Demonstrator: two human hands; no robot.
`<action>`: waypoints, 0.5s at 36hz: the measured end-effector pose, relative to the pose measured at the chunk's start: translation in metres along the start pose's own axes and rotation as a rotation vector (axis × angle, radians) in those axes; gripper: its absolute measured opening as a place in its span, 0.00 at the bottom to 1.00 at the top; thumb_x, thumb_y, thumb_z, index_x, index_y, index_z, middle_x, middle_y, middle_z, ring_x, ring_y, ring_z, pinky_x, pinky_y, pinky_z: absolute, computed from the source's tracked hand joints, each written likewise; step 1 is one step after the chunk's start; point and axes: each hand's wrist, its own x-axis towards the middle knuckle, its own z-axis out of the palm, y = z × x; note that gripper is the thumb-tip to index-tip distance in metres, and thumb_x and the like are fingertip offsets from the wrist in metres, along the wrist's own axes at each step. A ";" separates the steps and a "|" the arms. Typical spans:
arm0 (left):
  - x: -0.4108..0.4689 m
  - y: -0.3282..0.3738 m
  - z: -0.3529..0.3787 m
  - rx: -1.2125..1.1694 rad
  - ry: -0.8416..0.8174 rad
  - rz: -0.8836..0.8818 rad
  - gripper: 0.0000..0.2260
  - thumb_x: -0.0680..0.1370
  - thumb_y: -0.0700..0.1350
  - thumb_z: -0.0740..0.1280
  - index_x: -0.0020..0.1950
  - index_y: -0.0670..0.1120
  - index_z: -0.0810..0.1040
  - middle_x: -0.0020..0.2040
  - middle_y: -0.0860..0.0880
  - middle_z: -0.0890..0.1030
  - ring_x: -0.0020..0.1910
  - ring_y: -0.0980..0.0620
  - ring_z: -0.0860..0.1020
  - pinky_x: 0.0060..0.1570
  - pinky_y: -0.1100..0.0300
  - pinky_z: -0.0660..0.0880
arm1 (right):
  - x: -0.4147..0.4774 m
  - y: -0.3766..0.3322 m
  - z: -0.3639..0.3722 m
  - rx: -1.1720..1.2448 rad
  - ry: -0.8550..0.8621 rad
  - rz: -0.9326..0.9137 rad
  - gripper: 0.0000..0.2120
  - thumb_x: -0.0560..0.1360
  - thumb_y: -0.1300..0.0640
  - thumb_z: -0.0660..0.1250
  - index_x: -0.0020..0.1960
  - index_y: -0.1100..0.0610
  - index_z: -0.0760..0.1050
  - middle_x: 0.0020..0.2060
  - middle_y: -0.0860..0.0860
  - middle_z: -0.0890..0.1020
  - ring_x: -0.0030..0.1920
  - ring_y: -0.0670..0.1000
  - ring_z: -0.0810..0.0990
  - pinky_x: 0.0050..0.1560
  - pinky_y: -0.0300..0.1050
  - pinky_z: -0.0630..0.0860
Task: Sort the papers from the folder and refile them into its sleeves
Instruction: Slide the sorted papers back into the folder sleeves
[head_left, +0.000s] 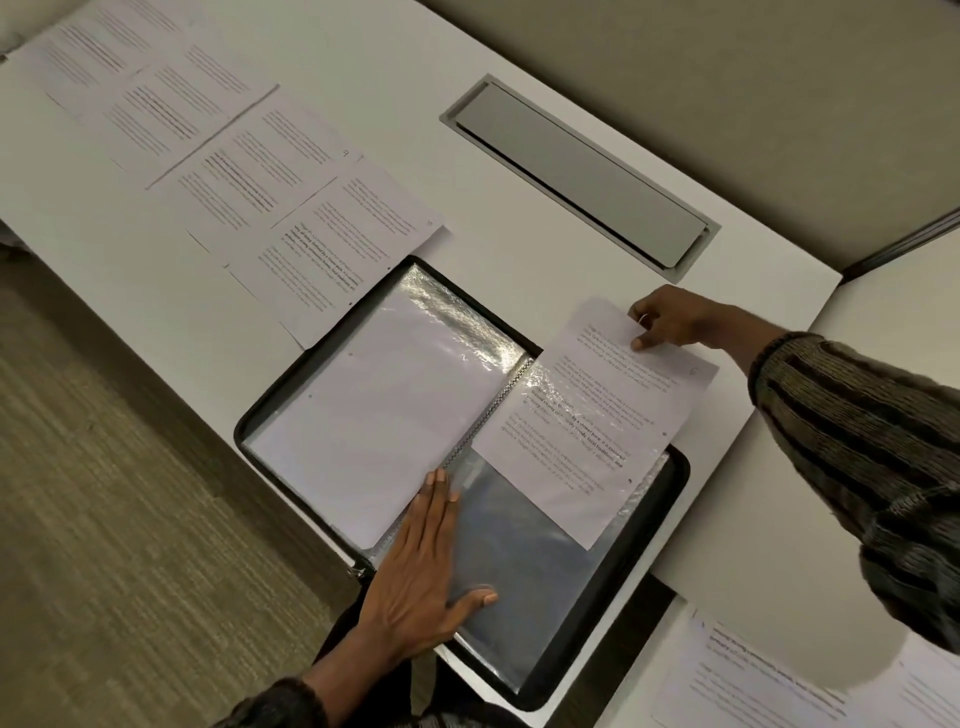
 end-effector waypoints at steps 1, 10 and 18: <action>0.000 0.000 0.000 -0.004 -0.003 -0.002 0.55 0.78 0.76 0.60 0.86 0.39 0.41 0.86 0.41 0.37 0.86 0.42 0.39 0.82 0.44 0.49 | -0.001 -0.002 0.004 -0.014 0.005 -0.023 0.08 0.73 0.66 0.79 0.44 0.54 0.83 0.44 0.53 0.85 0.44 0.54 0.82 0.45 0.45 0.77; -0.001 -0.003 -0.001 -0.016 0.011 0.028 0.55 0.79 0.75 0.62 0.85 0.37 0.41 0.86 0.40 0.38 0.86 0.42 0.40 0.82 0.45 0.49 | -0.002 -0.016 0.027 -0.092 -0.062 -0.089 0.11 0.73 0.64 0.79 0.40 0.49 0.83 0.37 0.45 0.83 0.40 0.48 0.80 0.41 0.41 0.73; -0.004 -0.006 0.001 -0.017 0.032 0.034 0.56 0.78 0.75 0.63 0.85 0.37 0.41 0.86 0.39 0.39 0.86 0.41 0.41 0.81 0.45 0.50 | -0.009 -0.024 0.050 -0.055 -0.149 -0.048 0.09 0.72 0.62 0.81 0.49 0.52 0.86 0.49 0.57 0.88 0.47 0.55 0.84 0.55 0.60 0.83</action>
